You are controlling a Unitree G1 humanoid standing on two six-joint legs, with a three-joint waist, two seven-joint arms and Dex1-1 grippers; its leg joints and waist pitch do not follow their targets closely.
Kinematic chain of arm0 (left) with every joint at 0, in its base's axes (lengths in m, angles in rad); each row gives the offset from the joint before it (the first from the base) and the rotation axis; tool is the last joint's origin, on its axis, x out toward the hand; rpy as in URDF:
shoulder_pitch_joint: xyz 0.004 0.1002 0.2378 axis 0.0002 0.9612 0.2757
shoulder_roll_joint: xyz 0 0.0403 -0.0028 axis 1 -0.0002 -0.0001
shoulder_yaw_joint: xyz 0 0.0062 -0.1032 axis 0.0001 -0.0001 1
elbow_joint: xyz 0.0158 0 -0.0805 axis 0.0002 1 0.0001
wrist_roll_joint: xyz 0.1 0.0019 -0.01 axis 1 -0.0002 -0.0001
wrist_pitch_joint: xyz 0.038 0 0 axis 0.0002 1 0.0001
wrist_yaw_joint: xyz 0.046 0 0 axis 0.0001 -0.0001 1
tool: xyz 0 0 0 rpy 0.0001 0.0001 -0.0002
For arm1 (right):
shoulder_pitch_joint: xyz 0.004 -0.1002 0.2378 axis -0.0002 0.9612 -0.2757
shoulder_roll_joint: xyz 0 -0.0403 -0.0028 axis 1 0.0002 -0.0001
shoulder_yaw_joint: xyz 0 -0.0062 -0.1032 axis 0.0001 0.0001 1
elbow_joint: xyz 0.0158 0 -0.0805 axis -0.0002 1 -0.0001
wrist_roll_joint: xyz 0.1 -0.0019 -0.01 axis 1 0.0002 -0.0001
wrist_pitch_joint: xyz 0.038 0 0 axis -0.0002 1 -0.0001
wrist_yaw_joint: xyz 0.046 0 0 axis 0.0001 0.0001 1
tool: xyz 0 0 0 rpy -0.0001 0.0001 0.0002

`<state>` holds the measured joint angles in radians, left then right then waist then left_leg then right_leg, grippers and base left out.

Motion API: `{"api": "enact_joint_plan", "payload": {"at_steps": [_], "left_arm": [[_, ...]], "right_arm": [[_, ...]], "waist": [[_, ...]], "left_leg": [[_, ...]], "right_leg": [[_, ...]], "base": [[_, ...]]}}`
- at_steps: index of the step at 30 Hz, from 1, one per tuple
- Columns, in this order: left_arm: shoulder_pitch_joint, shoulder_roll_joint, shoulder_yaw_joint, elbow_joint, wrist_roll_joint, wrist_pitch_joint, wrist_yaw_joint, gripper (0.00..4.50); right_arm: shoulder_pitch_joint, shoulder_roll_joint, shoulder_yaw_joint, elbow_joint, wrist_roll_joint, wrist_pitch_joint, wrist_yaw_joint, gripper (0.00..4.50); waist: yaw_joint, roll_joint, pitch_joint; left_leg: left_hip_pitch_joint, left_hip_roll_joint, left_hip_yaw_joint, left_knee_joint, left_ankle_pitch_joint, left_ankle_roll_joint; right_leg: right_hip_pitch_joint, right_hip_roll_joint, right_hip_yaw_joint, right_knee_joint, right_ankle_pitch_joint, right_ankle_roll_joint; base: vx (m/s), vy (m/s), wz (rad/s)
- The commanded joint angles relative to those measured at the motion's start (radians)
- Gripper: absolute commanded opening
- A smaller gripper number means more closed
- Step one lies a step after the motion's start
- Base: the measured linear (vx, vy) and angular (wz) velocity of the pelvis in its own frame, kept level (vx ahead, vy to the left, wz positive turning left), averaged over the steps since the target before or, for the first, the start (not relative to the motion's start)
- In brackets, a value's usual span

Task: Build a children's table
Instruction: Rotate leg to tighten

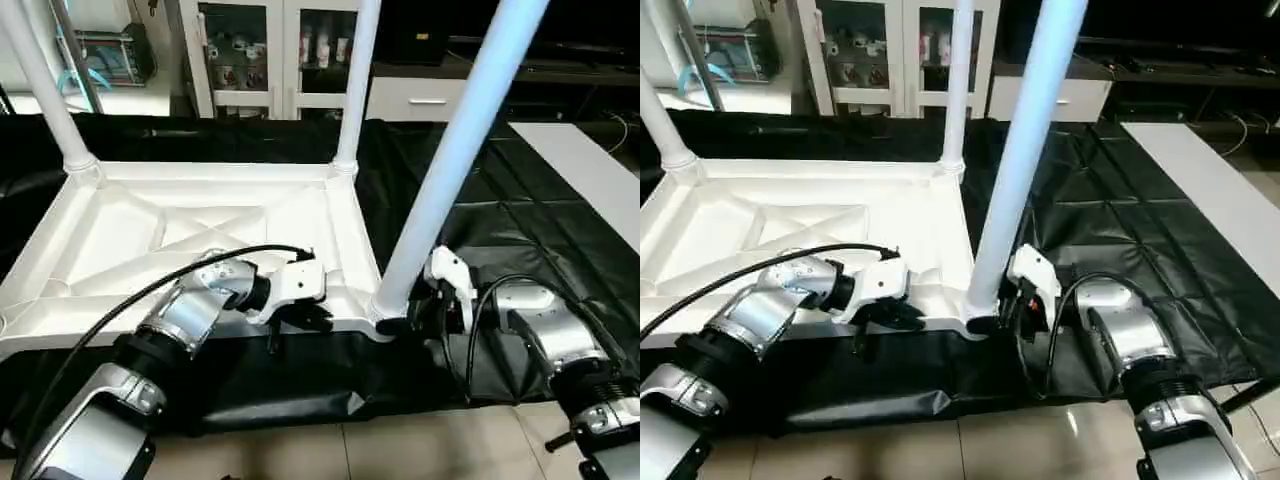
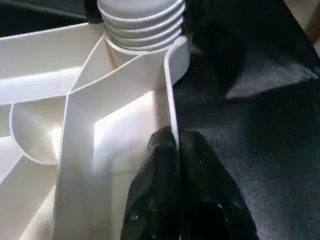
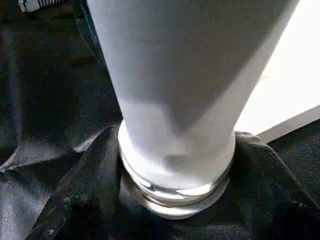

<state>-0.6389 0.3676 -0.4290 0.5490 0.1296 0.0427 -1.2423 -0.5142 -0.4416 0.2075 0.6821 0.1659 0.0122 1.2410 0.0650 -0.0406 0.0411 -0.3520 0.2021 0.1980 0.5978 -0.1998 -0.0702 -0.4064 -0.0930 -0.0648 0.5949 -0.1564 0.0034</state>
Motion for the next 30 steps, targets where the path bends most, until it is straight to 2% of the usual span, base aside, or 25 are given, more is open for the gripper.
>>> {"api": "enact_joint_plan", "payload": {"at_steps": [1,3,6,7,9,10,11,12,13,14,16,17,18,19,20,23,25,26,28,29,30], "left_arm": [[0.032,0.001,-0.065,0.028,0.041,0.026,-0.031,0.00],[0.032,-0.002,-0.062,0.028,0.039,0.030,-0.026,0.00],[0.029,-0.036,-0.042,0.046,0.037,0.062,0.037,0.00],[0.027,-0.051,-0.035,0.058,0.040,0.070,0.069,0.00],[0.017,-0.099,-0.021,0.099,0.055,0.089,0.166,0.00],[0.017,-0.099,-0.021,0.099,0.055,0.089,0.166,0.00],[0.009,-0.129,-0.012,0.123,0.059,0.105,0.220,0.00],[-0.003,-0.160,-0.004,0.150,0.064,0.123,0.278,0.00],[-0.012,-0.177,0.002,0.167,0.068,0.131,0.315,0.00],[-0.039,-0.213,0.016,0.209,0.081,0.151,0.409,0.00],[-0.058,-0.232,0.023,0.233,0.092,0.162,0.467,0.00],[-0.080,-0.253,0.032,0.258,0.105,0.175,0.538,0.00],[-0.082,-0.256,0.033,0.261,0.106,0.176,0.547,0.00],[-0.095,-0.271,0.040,0.275,0.113,0.179,0.592,0.00],[-0.105,-0.286,0.049,0.289,0.115,0.178,0.631,0.00],[-0.127,-0.313,0.063,0.331,0.129,0.163,0.699,0.00],[-0.135,-0.320,0.072,0.351,0.131,0.151,0.720,0.00],[-0.141,-0.322,0.076,0.367,0.132,0.138,0.734,0.00],[-0.138,-0.306,0.064,0.363,0.140,0.117,0.723,0.00],[-0.133,-0.296,0.058,0.356,0.145,0.113,0.713,0.00],[-0.130,-0.286,0.050,0.354,0.151,0.107,0.706,0.00]], "right_arm": [[0.015,0.031,-0.080,-0.023,0.084,0.035,-0.036,2.74],[0.018,0.038,-0.089,-0.026,0.092,0.039,-0.045,2.74],[0.039,0.092,-0.140,-0.028,0.117,0.042,-0.155,2.73],[0.051,0.110,-0.149,-0.032,0.119,0.040,-0.189,2.73],[0.092,0.167,-0.154,-0.048,0.101,0.017,-0.295,2.73],[0.092,0.167,-0.154,-0.048,0.101,0.017,-0.295,2.73],[0.118,0.201,-0.143,-0.063,0.075,0.004,-0.353,2.73],[0.138,0.238,-0.129,-0.073,0.044,-0.009,-0.418,2.73],[0.144,0.262,-0.124,-0.075,0.026,-0.019,-0.461,2.73],[0.136,0.311,-0.120,-0.052,-0.025,-0.040,-0.597,2.73],[0.124,0.343,-0.122,-0.032,-0.056,-0.050,-0.690,2.73],[0.099,0.377,-0.141,-0.001,-0.083,-0.061,-0.822,2.72],[0.096,0.381,-0.144,0.002,-0.085,-0.061,-0.836,2.72],[0.082,0.401,-0.156,0.017,-0.110,-0.069,-0.923,2.72],[0.071,0.420,-0.163,0.029,-0.120,-0.078,-0.969,2.72],[0.066,0.463,-0.170,0.019,-0.135,-0.118,-1.027,2.72],[0.068,0.483,-0.169,0.007,-0.127,-0.139,-1.016,2.72],[0.074,0.500,-0.174,-0.011,-0.105,-0.160,-0.997,2.72],[0.083,0.506,-0.185,-0.039,-0.046,-0.161,-0.918,2.72],[0.093,0.502,-0.191,-0.060,-0.019,-0.163,-0.883,3.07],[0.101,0.493,-0.194,-0.076,-0.007,-0.168,-0.864,3.28]], "waist": [[-0.004,-0.001,-0.050],[-0.005,-0.001,-0.050],[-0.012,-0.001,-0.047],[-0.012,-0.001,-0.044],[-0.014,-0.001,-0.043],[-0.017,-0.001,-0.040],[-0.018,0.000,-0.038],[-0.019,0.000,-0.038],[-0.022,0.006,-0.035],[-0.030,0.008,-0.033],[-0.045,0.006,-0.034],[-0.053,0.010,-0.034],[-0.061,0.016,-0.036],[-0.061,0.016,-0.036],[-0.066,0.022,-0.037],[-0.076,0.023,-0.034],[-0.077,0.022,-0.033],[-0.075,0.015,-0.034],[-0.070,0.014,-0.035],[-0.069,0.012,-0.037],[-0.067,0.014,-0.037]], "left_leg": [[0.010,0.037,-0.017,-0.085,-0.325,0.019],[0.008,0.036,-0.018,-0.086,-0.331,0.014],[0.009,0.036,-0.019,-0.088,-0.356,0.006],[0.012,0.034,-0.019,-0.088,-0.371,0.001],[0.013,0.034,-0.025,-0.090,-0.390,-0.005],[0.013,0.032,-0.023,-0.090,-0.401,-0.005],[0.021,0.030,-0.027,-0.090,-0.432,-0.013],[0.023,0.031,-0.029,-0.090,-0.447,-0.013],[0.021,0.030,-0.032,-0.092,-0.458,-0.015],[0.024,0.029,-0.037,-0.096,-0.488,-0.024],[0.019,0.024,-0.044,-0.098,-0.511,-0.032],[0.020,0.024,-0.051,-0.099,-0.533,-0.031],[0.015,0.024,-0.058,-0.104,-0.549,-0.029],[0.015,0.024,-0.058,-0.104,-0.549,-0.029],[0.017,0.022,-0.066,-0.108,-0.573,-0.026],[0.031,0.023,-0.060,-0.108,-0.604,-0.012],[0.027,0.022,-0.058,-0.109,-0.599,-0.003],[0.023,0.020,-0.057,-0.109,-0.585,0.006],[0.020,0.020,-0.058,-0.111,-0.557,0.016],[0.014,0.023,-0.058,-0.113,-0.539,0.021],[0.012,0.024,-0.058,-0.114,-0.530,0.022]], "right_leg": [[0.031,-0.054,0.040,-0.079,-0.374,-0.217],[0.032,-0.054,0.039,-0.079,-0.380,-0.216],[0.028,-0.055,0.039,-0.085,-0.422,-0.205],[0.022,-0.055,0.039,-0.090,-0.456,-0.192],[0.022,-0.058,0.036,-0.096,-0.513,-0.166],[0.019,-0.055,0.035,-0.101,-0.534,-0.155],[0.013,-0.054,0.031,-0.111,-0.592,-0.127],[0.011,-0.057,0.029,-0.113,-0.614,-0.120],[0.012,-0.056,0.028,-0.115,-0.629,-0.112],[0.010,-0.055,0.019,-0.125,-0.660,-0.091],[0.013,-0.054,0.008,-0.132,-0.688,-0.066],[0.016,-0.056,0.003,-0.136,-0.699,-0.058],[0.023,-0.056,-0.001,-0.138,-0.684,-0.057],[0.023,-0.056,-0.001,-0.138,-0.684,-0.057],[0.025,-0.056,-0.006,-0.143,-0.646,-0.064],[0.018,-0.054,-0.012,-0.155,-0.583,-0.091],[0.022,-0.056,-0.013,-0.158,-0.580,-0.090],[0.025,-0.063,-0.015,-0.158,-0.594,-0.082],[0.026,-0.069,-0.010,-0.155,-0.590,-0.084],[0.029,-0.072,-0.006,-0.150,-0.570,-0.094],[0.030,-0.073,-0.004,-0.147,-0.556,-0.099]], "base": [[0.000,0.000,0.00],[0.000,0.000,0.00],[0.000,0.000,0.00],[0.000,0.000,0.00],[0.000,0.000,0.00],[0.000,0.000,0.00],[0.000,0.000,0.00],[0.000,0.000,0.00],[0.000,0.000,0.00],[0.000,0.000,0.00],[0.000,0.000,0.00],[0.000,0.000,0.00],[0.000,0.000,0.00],[-0.031,0.058,-0.14],[-0.025,0.054,-0.08],[-0.008,0.018,-0.03],[0.000,0.000,0.00],[0.000,0.000,0.00],[0.000,0.000,0.00],[0.000,0.000,0.00],[0.000,0.000,0.00]]}}
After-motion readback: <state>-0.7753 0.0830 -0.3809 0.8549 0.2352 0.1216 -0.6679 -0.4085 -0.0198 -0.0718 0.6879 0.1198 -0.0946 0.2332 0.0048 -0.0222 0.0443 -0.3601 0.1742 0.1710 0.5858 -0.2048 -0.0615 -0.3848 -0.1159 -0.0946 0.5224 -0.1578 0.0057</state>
